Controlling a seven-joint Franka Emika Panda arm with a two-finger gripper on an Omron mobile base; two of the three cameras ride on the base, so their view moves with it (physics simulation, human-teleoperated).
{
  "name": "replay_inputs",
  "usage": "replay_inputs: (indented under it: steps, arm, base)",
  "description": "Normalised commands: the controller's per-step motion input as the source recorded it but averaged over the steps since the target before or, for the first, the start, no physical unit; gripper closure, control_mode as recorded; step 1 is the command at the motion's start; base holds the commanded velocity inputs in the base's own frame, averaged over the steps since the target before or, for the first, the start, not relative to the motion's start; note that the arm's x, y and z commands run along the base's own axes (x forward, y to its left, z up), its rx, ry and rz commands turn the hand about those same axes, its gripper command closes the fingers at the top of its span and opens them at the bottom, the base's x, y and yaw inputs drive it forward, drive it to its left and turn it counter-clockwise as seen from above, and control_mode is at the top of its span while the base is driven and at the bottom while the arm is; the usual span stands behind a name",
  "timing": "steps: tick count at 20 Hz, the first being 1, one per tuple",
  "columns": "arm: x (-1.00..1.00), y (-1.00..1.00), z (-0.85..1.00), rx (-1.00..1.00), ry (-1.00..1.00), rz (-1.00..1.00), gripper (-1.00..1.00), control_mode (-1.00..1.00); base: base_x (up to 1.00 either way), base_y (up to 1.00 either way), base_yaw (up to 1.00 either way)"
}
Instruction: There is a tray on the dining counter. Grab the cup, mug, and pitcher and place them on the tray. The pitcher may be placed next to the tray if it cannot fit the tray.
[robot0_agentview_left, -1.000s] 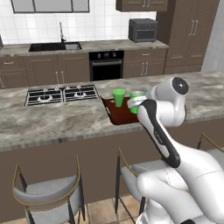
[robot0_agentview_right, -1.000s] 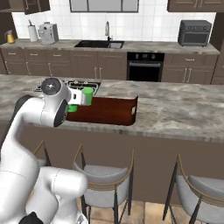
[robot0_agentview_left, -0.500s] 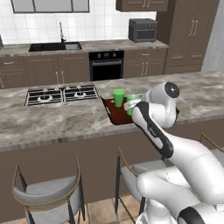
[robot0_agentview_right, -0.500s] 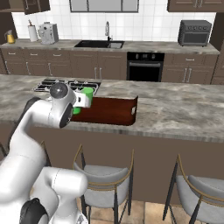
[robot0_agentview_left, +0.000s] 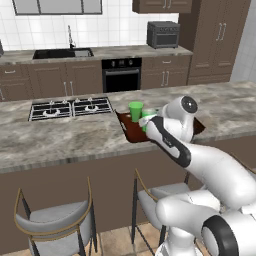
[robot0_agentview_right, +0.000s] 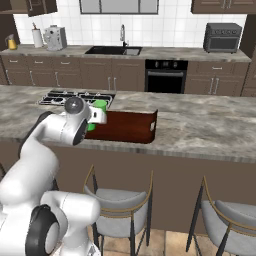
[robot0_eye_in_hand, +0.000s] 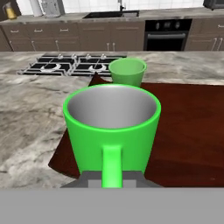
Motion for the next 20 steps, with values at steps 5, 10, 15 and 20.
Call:
replay_inputs:
  steps: [5, 10, 15, 20]
  arm:
    - [0.29, 0.06, -0.24, 0.00, 0.00, 0.00, 1.00, -1.00]
    - [0.30, 0.08, -0.22, 0.00, 0.00, 0.00, 1.00, -1.00]
    - [0.22, 0.01, -0.17, 0.00, 0.00, 0.00, 1.00, -1.00]
    - [0.05, 0.00, -0.22, 0.00, 0.00, 0.01, 1.00, -1.00]
  base:
    - [0.00, 0.00, 0.00]
    - [0.00, 0.00, 0.00]
    - [0.00, 0.00, 0.00]
    - [0.00, 0.00, 0.00]
